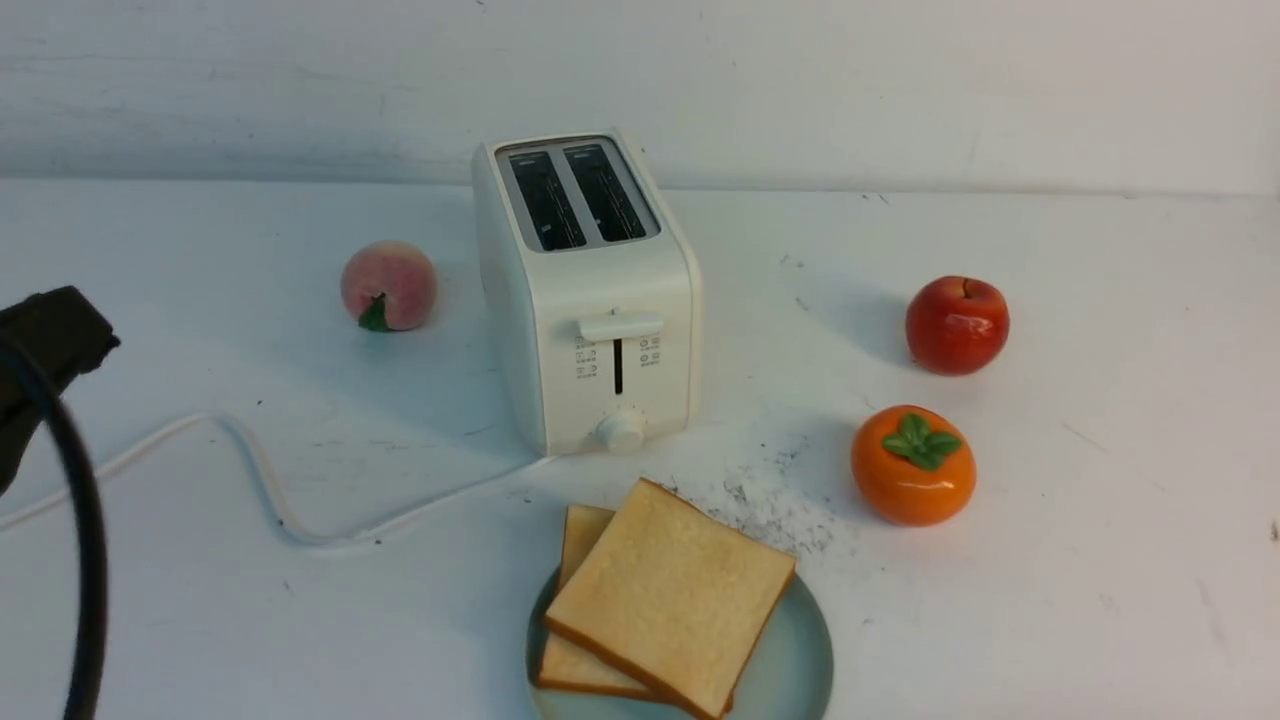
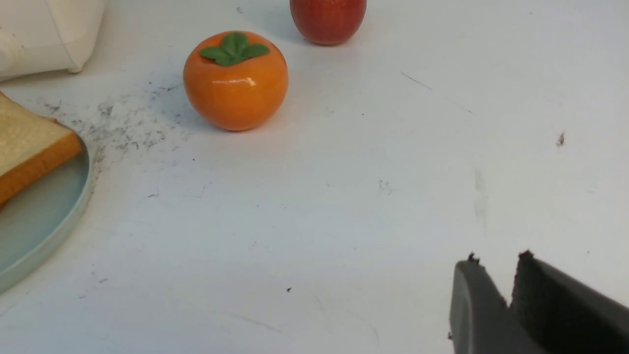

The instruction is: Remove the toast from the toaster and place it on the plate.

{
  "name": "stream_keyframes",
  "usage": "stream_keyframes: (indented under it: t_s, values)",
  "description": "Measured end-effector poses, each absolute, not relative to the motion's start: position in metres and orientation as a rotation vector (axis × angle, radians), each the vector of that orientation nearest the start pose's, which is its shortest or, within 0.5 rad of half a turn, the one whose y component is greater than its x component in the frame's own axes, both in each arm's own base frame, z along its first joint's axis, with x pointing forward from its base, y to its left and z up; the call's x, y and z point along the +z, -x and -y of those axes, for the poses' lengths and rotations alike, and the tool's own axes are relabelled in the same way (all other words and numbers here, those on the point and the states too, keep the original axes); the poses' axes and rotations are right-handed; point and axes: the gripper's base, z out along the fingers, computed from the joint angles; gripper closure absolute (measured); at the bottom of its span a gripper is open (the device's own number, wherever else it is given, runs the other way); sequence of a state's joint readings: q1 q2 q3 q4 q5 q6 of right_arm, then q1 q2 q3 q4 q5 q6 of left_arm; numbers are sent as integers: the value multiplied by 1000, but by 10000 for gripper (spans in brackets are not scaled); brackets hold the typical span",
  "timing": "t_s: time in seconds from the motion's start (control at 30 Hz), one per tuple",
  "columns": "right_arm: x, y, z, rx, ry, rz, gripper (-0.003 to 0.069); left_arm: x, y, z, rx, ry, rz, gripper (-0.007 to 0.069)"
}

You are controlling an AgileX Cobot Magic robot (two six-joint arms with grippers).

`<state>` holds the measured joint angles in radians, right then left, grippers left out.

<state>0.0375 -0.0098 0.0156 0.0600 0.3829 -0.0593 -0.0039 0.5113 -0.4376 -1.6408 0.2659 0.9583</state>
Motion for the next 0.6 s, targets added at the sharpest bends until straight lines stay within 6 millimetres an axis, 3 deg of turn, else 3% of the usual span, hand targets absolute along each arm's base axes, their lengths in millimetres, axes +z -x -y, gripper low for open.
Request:
stream_keyframes:
  t_s: [0.17, 0.27, 0.5, 0.6]
  values:
    - [174, -52, -4, 44, 54, -1871, 519, 336, -78, 28, -738, 171, -1441, 638]
    - [174, -52, -4, 44, 54, -1871, 516, 338, -71, 28, -730, 138, -1418, 638]
    - [174, -52, -4, 45, 53, -1871, 511, 336, -75, 29, -718, 127, -1440, 638]
    - [174, -52, -4, 45, 53, -1871, 510, 326, -80, 30, -700, 124, -1481, 638]
